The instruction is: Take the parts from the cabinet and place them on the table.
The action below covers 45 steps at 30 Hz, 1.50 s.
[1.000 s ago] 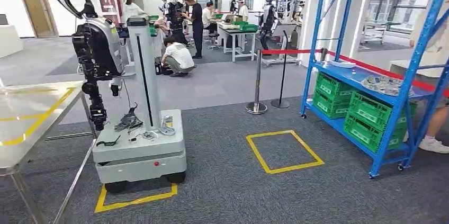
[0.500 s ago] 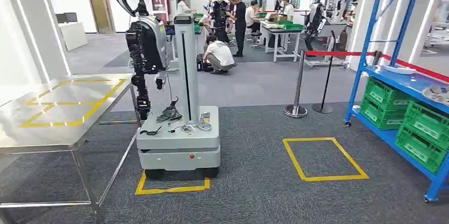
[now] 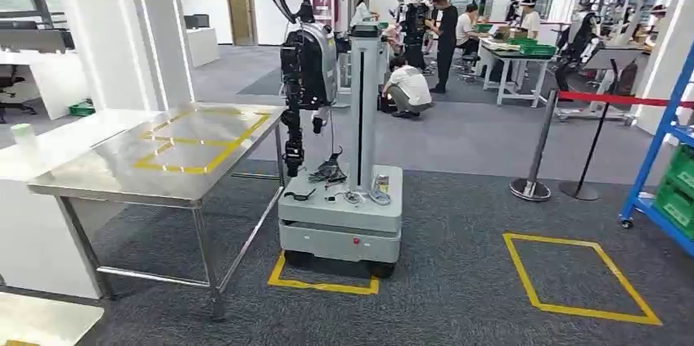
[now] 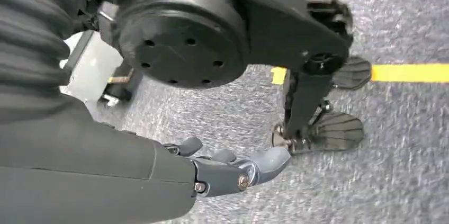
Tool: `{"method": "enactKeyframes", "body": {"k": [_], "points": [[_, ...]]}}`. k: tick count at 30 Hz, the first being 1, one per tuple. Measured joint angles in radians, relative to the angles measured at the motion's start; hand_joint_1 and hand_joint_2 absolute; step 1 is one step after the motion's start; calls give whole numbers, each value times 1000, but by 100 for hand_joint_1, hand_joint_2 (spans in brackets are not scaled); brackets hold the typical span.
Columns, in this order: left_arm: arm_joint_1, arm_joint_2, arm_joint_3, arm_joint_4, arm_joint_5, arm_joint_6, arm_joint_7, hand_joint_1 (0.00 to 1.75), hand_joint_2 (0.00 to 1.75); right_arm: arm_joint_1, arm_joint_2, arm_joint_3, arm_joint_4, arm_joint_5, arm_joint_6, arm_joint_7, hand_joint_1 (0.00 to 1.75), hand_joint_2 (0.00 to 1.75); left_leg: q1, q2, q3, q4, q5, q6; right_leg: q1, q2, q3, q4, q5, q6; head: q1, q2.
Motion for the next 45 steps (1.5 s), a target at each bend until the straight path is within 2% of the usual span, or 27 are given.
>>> {"method": "enactKeyframes", "body": {"k": [3, 4, 5, 6, 9, 10, 12, 13, 14, 18, 19, 21, 23, 24, 25, 27, 28, 29, 30, 33, 34, 36, 38, 40, 43, 44, 45], "points": [[2, 0, -1, 1, 0, 0, 5, 175, 175, -2, 1, -5, 0, -2, 0, -3, 0, 175, 6, -38, -13, -11, 11, -25, 3, -39, 4, -9, 5, -9, 0, 0], [4, 2, -1, 1, 0, 0, 5, 175, 175, -4, 7, -8, 0, -2, 0, -4, 0, 175, 8, -16, -16, 1, 8, -23, -5, -58, 8, -20, 14, -13, 0, 0], [-1, 2, -2, 1, 0, 0, 5, 175, 175, -4, 6, -10, 0, -3, -1, -5, 0, 175, -1, 53, -29, 24, -13, -27, -4, -66, 10, -26, 15, -19, -4, 0], [-10, 3, -3, 2, -2, 0, 6, 175, 175, -4, 6, -11, 0, -3, -1, -4, 0, 175, 0, 96, -60, 88, -54, -30, -3, -83, 10, -26, 15, -24, -5, 0], [-11, 2, -9, 6, -2, 0, 8, 175, 175, 2, 6, -15, 0, -9, -1, -5, 0, 175, 3, 123, -140, 274, -126, -42, 1, -131, 9, -23, 11, -28, -4, 0], [-11, 2, -11, 10, 0, 0, 10, 175, 175, 2, 6, -18, 0, -13, -1, -5, 0, 175, 4, 126, -132, 267, -111, -44, 0, -145, 10, -22, 10, -26, -5, 0], [-17, 3, -18, 16, 1, 0, 13, 175, 175, 0, 8, -19, 0, -14, -1, -7, 0, 175, 5, 140, -54, 133, -37, -45, -2, -175, 12, -17, 4, -20, -4, 0], [-21, 3, -21, 19, 1, 0, 14, 175, 175, -1, 8, -19, 0, -15, -1, -10, 0, 175, 5, 169, -2, 44, -5, -44, -3, -187, 13, -12, -1, -15, -5, 0], [-28, 3, -26, 24, 2, 0, 14, 175, 175, -2, 8, -19, 0, -16, -1, -14, 0, 175, -5, 215, 14, 9, -26, -32, 2, -196, 13, -9, -6, -9, -5, 0], [-36, 6, -36, 35, 3, 0, 15, 175, 175, -8, 9, -25, 0, -18, -1, -22, 0, 175, -6, 169, 8, 7, -13, 0, 8, -240, 23, -7, -12, 10, -4, 0], [-38, 9, -37, 38, 5, 2, 15, 175, 175, -10, 8, -27, 0, -18, -1, -25, 0, 175, 2, 159, 11, 0, -7, 9, 4, -227, 23, -2, -19, 20, -4, 0], [-53, 11, -48, 44, 11, 8, 14, 175, 175, -10, 9, -32, 0, -19, -1, -31, 0, 175, 5, 139, 5, 0, -2, 19, -3, -116, -10, 75, -71, 32, -3, 0], [-62, 11, -58, 51, 12, 8, 13, 175, 175, -6, 9, -34, 0, -18, -1, -30, 0, 175, 4, 113, -4, 0, 2, 24, -4, -92, -92, 235, -146, 35, -3, 0], [-64, 11, -61, 56, 12, 8, 13, 175, 175, -3, 9, -34, 0, -17, -1, -29, 0, 175, 4, 98, -8, 1, 4, 24, -5, -91, -121, 289, -158, 35, -3, 0], [-66, 11, -64, 61, 12, 8, 14, 175, 175, 1, 9, -34, 0, -17, -1, -29, 0, 175, 4, 82, -10, 1, 7, 22, -5, -91, -127, 294, -143, 33, -3, 0], [-66, 10, -70, 66, 12, 10, 13, 175, 175, 1, 9, -34, 0, -16, -1, -28, 0, 175, 5, 53, -10, 1, 10, 17, -6, -85, -78, 185, -66, 27, -3, 0], [-66, 10, -72, 66, 12, 11, 13, 175, 175, 0, 9, -34, 0, -15, -1, -27, 0, 175, 5, 39, -10, 2, 12, 13, -7, -67, -33, 92, -20, 22, -3, 0], [-65, 9, -73, 66, 12, 12, 13, 175, 175, 0, 8, -34, 0, -13, -1, -26, 0, 175, 7, 27, -12, 2, 15, 9, -7, -20, 3, 17, 2, 16, -3, 0], [-65, 8, -73, 66, 13, 15, 11, 175, 175, 1, 8, -35, 0, -11, -1, -23, 0, 175, 0, 16, -16, 4, 16, 0, -5, 9, 4, 2, -6, 18, -3, 0], [-51, 7, -73, 64, 18, 18, 9, 175, 175, 1, 9, -35, 0, -5, -1, -18, 0, 175, 8, -20, -22, -9, 29, -21, 4, -31, 5, 2, -2, 7, -3, 0], [-45, 8, -73, 64, 18, 18, 9, 175, 175, 1, 10, -35, 0, -4, -1, -19, 0, 175, 8, -32, -32, -10, 33, -29, -8, -49, 8, -10, 7, -4, -3, 0], [-45, 8, -73, 64, 19, 18, 9, 175, 175, 0, 10, -35, 0, -2, -2, -21, 0, 175, -1, 78, -58, 47, -11, -27, -8, -77, 7, -15, 13, -17, -6, 0], [-47, 5, -74, 65, 20, 18, 9, 175, 175, 3, 10, -35, 0, -1, -2, -20, 0, 175, 1, 117, -123, 199, -94, -32, -2, -110, 5, -15, 12, -20, -6, 0], [-42, 2, -74, 65, 19, 18, 14, 175, 175, 5, 10, -35, 0, 1, -2, -17, 0, 175, 1, 125, -153, 286, -118, -35, 0, -143, 1, -13, 11, -21, -6, 0], [-40, 0, -74, 64, 19, 18, 16, 175, 175, 3, 11, -35, 0, 1, -2, -16, 0, 175, 1, 148, -42, 116, -33, -32, 0, -186, 0, -7, 6, -18, -6, 0], [-40, 0, -74, 62, 19, 18, 16, 175, 175, 2, 11, -35, 0, 1, -2, -16, 0, 175, 0, 184, 10, 31, -12, -29, 1, -199, 2, -2, 2, -13, -6, 0], [-41, 0, -74, 61, 17, 18, 17, 175, 175, 1, 10, -35, 0, 1, -2, -17, 0, 175, -11, 219, 18, 12, -30, -16, 10, -208, 0, 2, -5, -6, -6, 0]]}}
